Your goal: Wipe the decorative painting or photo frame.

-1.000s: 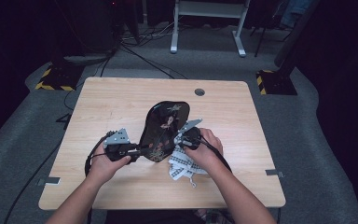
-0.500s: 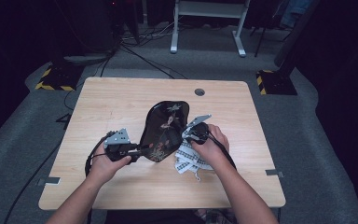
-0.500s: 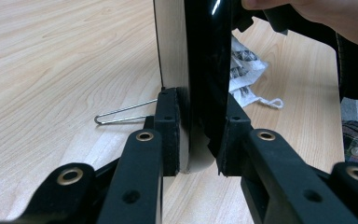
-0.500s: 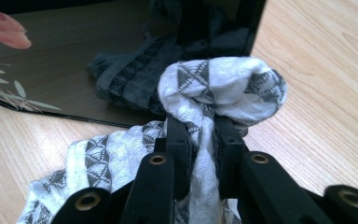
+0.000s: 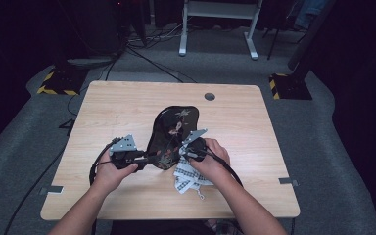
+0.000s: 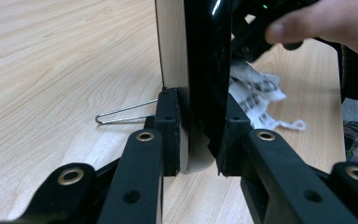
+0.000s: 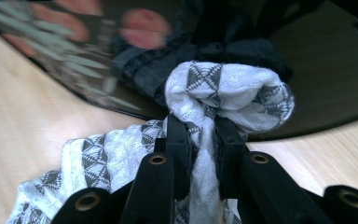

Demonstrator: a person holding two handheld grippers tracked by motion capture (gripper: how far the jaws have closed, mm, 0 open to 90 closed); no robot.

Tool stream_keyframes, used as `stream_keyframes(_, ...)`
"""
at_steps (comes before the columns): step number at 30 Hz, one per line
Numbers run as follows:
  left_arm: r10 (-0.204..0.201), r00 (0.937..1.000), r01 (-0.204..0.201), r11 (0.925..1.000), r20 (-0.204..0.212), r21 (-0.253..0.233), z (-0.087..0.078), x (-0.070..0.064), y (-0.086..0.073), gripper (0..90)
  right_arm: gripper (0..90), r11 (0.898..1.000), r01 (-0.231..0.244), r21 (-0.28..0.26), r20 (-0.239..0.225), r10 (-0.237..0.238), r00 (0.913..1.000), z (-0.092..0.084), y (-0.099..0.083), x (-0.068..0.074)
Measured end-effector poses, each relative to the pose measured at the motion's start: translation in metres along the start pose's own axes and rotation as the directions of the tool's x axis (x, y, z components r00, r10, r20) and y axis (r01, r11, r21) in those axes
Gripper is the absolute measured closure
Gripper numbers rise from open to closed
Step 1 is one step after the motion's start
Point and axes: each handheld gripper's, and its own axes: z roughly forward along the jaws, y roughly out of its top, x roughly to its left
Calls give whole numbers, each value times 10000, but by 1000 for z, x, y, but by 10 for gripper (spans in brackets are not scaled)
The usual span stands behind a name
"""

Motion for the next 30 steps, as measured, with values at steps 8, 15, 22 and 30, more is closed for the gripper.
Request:
stream_keyframes(8,-91,10000,91,10000,-34,4,-1,1,0,757,802,9994,330,-65,-487,-333,9983,4,6,15)
stream_keyframes(15,-32,10000,32,10000,-22,12,-1,1,0,754,805,9999,-13,119,-194,16,9998,5,1,1)
stream_keyframes(22,-26,10000,26,10000,16,10,-1,1,0,752,805,9984,-528,223,304,521,9982,3,-7,-19)
stream_keyframes(30,29,10000,-29,10000,-1,17,-1,1,0,751,804,9950,-974,223,745,955,9926,1,-13,-36)
